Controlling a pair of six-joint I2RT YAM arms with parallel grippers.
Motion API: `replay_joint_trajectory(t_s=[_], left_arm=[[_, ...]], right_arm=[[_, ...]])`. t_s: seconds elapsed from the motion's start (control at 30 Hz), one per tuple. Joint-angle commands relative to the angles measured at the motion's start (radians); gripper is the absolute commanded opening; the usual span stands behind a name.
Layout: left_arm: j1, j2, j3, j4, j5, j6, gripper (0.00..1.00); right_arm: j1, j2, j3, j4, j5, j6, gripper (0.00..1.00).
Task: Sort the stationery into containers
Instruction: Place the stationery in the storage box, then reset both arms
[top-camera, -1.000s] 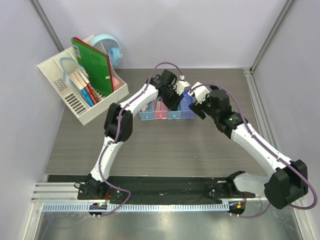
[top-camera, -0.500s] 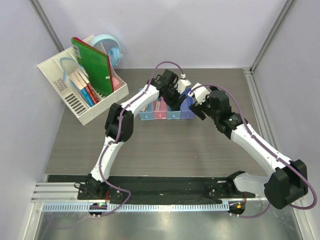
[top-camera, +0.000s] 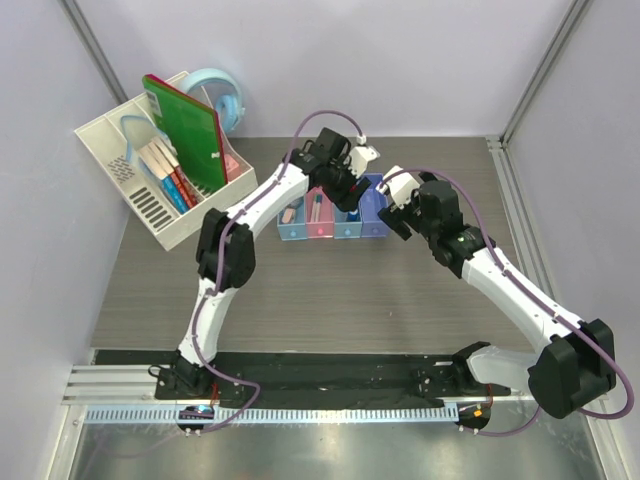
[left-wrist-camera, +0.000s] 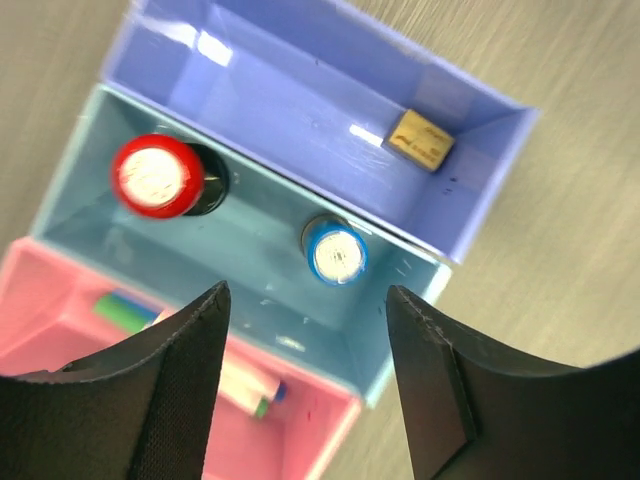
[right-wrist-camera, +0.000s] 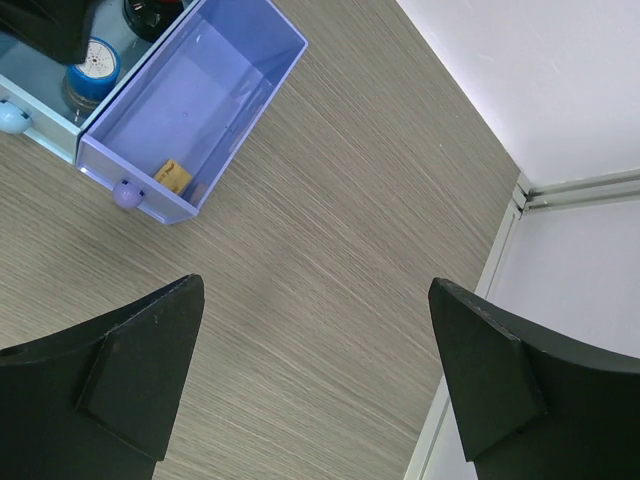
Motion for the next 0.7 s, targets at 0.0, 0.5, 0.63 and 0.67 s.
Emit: replay_joint_trajectory(t_s=[0.0, 0.5, 0.63, 0.67], left_arm=[[0.011, -0.177, -0.024, 0.03, -0.008, -0.016, 0.68], [0.271, -0.759, -0.653, 0.239, 0.037, -0.122, 1.0], [0.354, -1.093, -1.003, 0.448, -0.086, -0.117, 1.0], [0.363, -1.134, -1.049, 0.477, -0.095, -0.113, 1.0]], right_arm=[[-0.003, -0.017, 0.022, 0.035, -0.007, 0.024, 1.0], [-0.099, -0.125, 0.058, -0.178, -0.082, 0.162, 1.0], [-0.194, -0.218, 0.011, -0.193, -0.159, 0.186, 1.0], [-0.234, -0.229, 0.003, -0.195, -0.171, 0.193, 1.0]])
